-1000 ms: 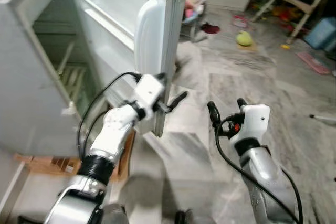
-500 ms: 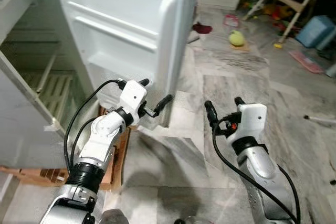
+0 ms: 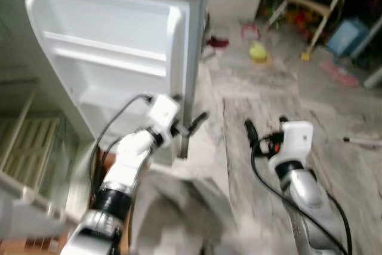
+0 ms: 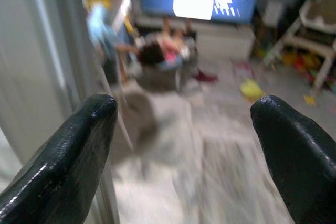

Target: Restocking fridge

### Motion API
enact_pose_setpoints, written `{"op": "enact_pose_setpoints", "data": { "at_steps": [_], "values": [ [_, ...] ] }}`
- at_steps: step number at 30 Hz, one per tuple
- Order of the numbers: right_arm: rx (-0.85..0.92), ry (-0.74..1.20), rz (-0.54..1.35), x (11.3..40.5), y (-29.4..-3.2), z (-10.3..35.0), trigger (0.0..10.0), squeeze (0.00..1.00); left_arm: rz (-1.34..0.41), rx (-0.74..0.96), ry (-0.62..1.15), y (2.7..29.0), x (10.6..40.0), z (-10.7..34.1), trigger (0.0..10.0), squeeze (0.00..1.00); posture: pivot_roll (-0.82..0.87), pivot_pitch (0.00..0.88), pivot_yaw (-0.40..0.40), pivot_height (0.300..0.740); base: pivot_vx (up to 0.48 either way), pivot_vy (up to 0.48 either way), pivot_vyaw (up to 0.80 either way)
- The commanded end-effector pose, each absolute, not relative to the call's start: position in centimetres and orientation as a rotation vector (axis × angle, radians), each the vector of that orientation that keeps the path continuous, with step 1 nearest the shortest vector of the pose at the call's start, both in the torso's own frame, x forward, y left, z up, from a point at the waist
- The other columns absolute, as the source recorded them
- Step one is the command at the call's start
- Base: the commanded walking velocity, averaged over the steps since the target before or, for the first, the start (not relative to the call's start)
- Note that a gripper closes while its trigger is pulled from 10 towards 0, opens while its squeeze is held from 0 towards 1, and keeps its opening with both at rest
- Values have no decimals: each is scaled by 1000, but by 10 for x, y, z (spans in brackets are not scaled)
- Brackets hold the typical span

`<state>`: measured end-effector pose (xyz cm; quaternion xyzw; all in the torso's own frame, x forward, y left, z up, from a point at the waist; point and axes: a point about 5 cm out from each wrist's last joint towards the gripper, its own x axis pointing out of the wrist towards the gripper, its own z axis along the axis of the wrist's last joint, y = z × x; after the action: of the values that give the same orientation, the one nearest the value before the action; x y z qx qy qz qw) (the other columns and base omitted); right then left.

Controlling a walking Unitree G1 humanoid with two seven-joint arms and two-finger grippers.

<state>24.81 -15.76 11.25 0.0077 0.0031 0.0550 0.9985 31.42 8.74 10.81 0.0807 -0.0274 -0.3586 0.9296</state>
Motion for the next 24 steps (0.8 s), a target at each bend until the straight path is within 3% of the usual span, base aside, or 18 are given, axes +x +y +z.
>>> {"op": "enact_pose_setpoints", "data": {
  "at_steps": [1,9,24],
  "values": [
    [20,-2,131,249,-152,114,10000,0,-708,175,-33,99,313,104,10000,0,-39,34,-86,740,247,-409,0],
    [18,-5,135,251,-152,114,10000,0,-592,213,5,110,324,100,10000,0,-40,33,-86,740,413,-146,0],
    [16,-7,128,252,-150,113,10000,0,-615,283,-10,92,347,112,10000,0,-52,32,-80,740,463,0,0]
  ]
}}
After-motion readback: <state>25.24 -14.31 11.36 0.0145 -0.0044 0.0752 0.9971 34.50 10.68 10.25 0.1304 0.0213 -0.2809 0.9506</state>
